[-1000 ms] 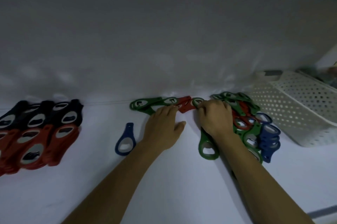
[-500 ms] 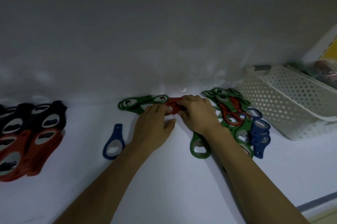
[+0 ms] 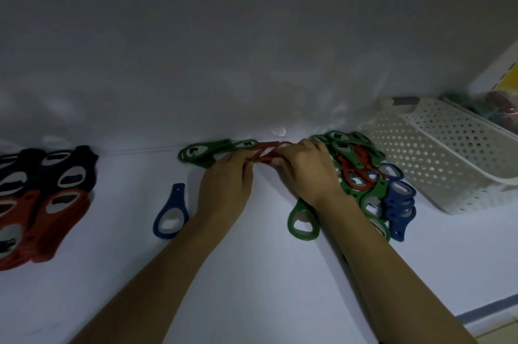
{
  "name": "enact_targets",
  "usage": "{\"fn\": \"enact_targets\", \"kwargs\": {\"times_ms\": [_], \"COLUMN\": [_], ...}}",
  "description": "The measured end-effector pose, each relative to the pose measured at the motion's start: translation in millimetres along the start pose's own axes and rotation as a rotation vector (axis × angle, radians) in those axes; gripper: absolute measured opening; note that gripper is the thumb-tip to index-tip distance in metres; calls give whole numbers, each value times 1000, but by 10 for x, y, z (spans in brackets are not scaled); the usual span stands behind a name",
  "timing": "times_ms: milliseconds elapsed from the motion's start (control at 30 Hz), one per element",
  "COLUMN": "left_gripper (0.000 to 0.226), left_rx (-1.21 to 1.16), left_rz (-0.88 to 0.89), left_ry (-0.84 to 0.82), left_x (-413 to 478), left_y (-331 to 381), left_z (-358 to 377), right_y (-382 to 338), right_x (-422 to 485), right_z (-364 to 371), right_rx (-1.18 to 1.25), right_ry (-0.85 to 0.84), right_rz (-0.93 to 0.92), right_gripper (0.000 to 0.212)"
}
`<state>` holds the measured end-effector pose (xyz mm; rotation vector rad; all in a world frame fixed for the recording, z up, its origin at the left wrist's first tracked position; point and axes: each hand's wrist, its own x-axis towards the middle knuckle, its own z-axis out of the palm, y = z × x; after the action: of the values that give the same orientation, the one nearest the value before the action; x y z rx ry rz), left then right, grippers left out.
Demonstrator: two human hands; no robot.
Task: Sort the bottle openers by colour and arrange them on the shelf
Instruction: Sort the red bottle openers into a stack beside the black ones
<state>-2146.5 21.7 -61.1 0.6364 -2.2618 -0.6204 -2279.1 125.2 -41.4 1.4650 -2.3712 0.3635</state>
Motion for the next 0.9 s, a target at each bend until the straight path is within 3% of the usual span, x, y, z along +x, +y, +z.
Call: {"fn": "enact_targets", "kwargs": {"times_ms": [100,167,367,533,767,900], "left_gripper": [10,8,17,23,18,22], "left_rx": [-163,-301,-643,-918,-934,-755], "left_rz": [-161,-287,-459,-449,-360,-368], "left_ry": [62,74,62,-109,-273,-84], "left_x": [34,56,120,119,85,77], "left_y": [-15,-32,-31,102,96,133], "left_z": [-42,-61,-95,-65,-56,-17], "right_y": [-28,-62,-215,-310,-382,-435], "right_x": [-4,-20,-27,14,4,24], "right_z": [-19,-33,-181,-242,-224,-176], "right_rx": [38,193,1233,1805,1927,1737], "right_ry": [99,178,211,141,200,139], "right_rz": [25,104,546,763,733,574], "right_gripper": [22,19,14,18,16,11]}}
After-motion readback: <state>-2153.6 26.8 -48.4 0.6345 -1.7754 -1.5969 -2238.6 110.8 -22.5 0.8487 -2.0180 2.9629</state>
